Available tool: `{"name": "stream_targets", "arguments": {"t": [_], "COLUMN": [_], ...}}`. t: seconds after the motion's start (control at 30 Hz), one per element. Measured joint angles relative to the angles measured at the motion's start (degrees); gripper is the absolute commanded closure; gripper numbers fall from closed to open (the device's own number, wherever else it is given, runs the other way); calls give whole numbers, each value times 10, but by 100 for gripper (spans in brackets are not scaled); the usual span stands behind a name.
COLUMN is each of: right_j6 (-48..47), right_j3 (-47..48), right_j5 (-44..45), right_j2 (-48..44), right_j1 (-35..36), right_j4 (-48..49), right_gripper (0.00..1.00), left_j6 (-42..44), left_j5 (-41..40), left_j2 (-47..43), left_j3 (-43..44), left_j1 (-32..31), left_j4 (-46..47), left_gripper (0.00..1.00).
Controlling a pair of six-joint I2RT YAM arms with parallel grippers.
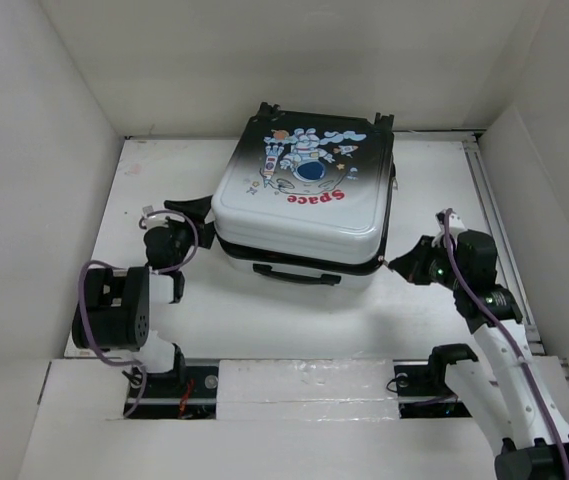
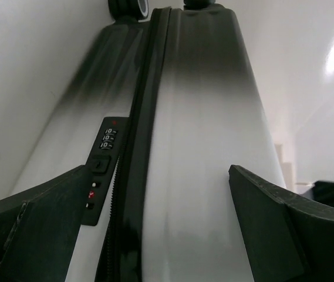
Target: Pack the luggage
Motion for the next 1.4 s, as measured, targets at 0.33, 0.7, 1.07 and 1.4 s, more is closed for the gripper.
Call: {"name": "stream_targets", "arguments": {"t": [0.33,0.7,1.07,1.4], "right_j6": [-2,-40,13,35], "right_j3": [2,40,140,166], "right_j5": [-30,-69,125,351], "right_j2": [19,11,-17,107], "right_j1": [-10,42,61,-14], "right_j4": [13,-64,-80,52], "right_gripper": [100,88,46,48], "left_j6": [-106,30,61,141], "left_j5": [-59,-47,-20,-72], "left_j2": [28,-220,-238,-247], "left_j3": [-16,-27,-33,-26], "left_j1": [-92,-157,-158,-158], "left_j4": [57,-123,-86,-201], "left_gripper": [0,0,0,0]}}
